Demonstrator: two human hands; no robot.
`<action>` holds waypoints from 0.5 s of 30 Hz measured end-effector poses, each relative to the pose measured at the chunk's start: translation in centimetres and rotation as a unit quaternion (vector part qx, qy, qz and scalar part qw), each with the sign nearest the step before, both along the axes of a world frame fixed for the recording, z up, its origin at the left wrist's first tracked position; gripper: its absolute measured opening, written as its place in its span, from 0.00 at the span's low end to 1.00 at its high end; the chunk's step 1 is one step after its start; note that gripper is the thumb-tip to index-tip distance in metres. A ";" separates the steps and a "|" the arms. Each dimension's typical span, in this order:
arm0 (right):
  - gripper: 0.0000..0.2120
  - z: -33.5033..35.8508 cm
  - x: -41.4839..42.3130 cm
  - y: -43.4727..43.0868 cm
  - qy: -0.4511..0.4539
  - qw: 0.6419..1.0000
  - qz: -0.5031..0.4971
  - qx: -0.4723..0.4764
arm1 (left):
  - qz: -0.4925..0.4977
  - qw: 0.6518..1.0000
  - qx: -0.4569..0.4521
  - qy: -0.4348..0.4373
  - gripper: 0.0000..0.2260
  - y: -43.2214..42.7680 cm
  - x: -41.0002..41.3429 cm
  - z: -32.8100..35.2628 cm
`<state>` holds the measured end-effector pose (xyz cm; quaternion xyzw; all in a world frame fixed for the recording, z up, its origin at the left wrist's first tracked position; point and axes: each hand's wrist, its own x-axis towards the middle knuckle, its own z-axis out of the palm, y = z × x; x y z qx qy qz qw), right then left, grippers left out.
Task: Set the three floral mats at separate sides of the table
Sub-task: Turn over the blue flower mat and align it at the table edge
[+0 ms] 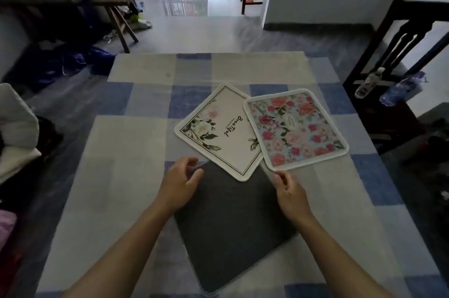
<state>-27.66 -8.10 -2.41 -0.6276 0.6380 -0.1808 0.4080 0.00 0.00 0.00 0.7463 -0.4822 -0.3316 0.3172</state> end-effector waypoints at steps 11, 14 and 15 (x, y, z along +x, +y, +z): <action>0.23 -3.3 0.9 0.2 0.227 0.970 0.079 -0.020 | -0.119 0.933 0.093 -0.327 0.23 -1.9 1.6 -4.6; 0.22 -3.6 0.7 0.6 0.277 0.957 0.088 -0.025 | -0.140 0.926 0.094 -0.338 0.19 -1.4 1.2 -5.5; 0.21 -3.7 0.7 0.7 0.290 0.952 0.093 -0.025 | -0.146 0.925 0.090 -0.338 0.19 -1.0 1.3 -5.8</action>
